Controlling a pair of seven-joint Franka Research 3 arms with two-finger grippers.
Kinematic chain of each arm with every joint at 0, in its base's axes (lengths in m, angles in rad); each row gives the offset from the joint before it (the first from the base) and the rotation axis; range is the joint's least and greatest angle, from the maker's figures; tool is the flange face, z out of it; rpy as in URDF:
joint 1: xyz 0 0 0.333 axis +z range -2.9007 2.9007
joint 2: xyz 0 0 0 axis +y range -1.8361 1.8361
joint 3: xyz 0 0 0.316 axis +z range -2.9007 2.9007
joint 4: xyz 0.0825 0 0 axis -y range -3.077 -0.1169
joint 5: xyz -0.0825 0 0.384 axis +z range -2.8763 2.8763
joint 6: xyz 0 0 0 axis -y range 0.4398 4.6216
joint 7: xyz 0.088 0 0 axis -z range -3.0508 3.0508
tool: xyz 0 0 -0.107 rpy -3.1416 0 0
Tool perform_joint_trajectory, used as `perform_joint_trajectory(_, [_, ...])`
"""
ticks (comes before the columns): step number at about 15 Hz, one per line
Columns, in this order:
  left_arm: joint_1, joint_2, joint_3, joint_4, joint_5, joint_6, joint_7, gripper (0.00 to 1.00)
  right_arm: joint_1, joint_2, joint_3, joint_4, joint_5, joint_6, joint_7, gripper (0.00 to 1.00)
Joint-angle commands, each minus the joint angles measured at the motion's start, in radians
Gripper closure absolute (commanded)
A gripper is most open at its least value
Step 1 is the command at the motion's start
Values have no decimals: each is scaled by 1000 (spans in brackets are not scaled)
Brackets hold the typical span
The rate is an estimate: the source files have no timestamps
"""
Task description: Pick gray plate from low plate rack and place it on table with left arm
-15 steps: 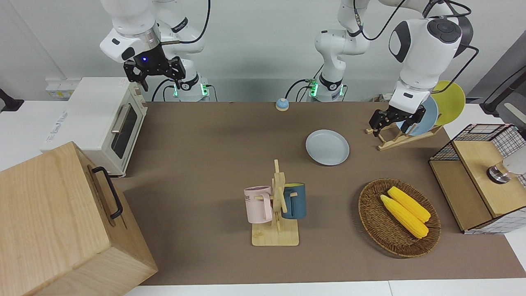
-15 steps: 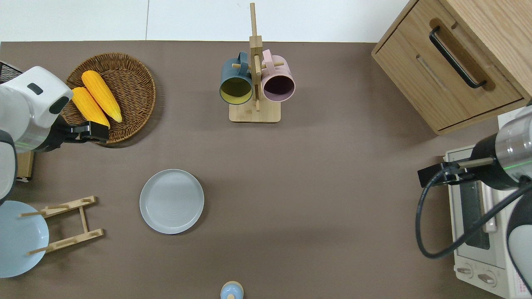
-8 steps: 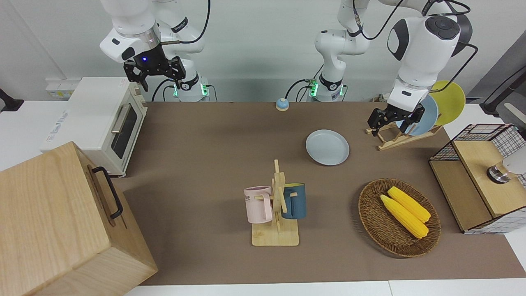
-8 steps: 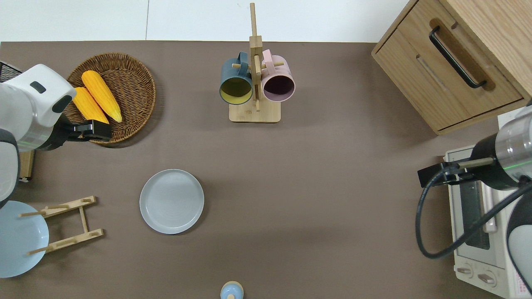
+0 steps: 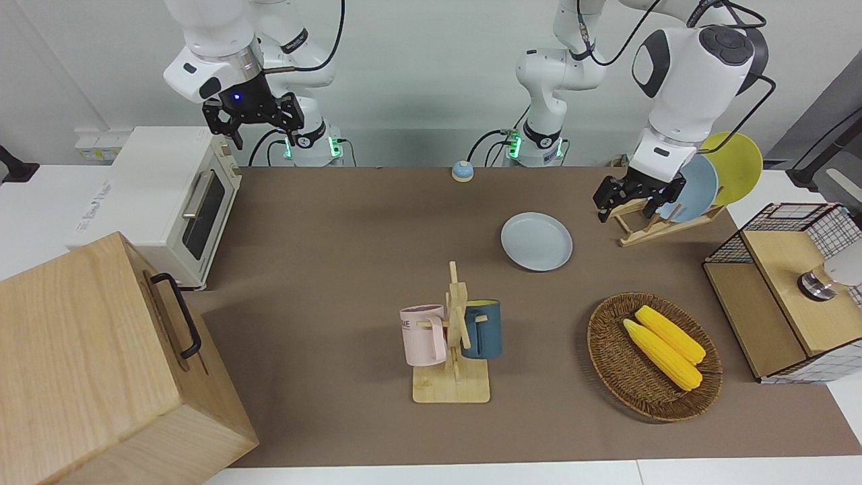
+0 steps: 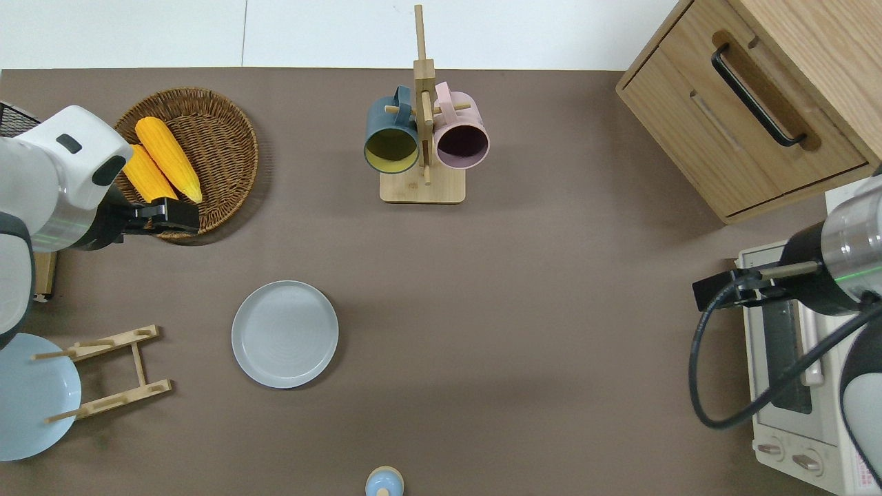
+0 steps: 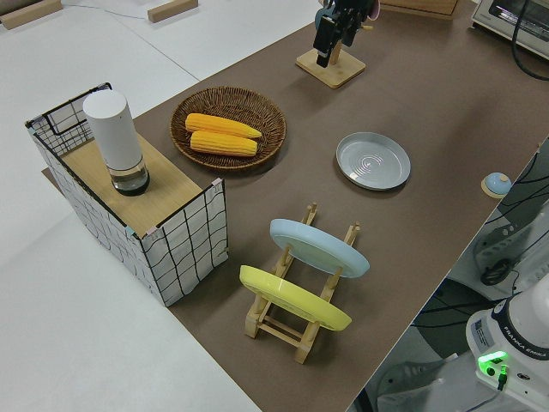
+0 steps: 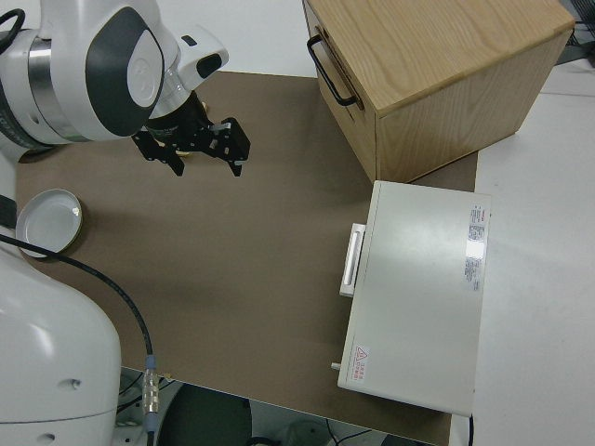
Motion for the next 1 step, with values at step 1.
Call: perform_joint_trajectory(1, [-9,5,8,6,-6,4,-10,0,-13,-5,7,6,3,-15,-3,11])
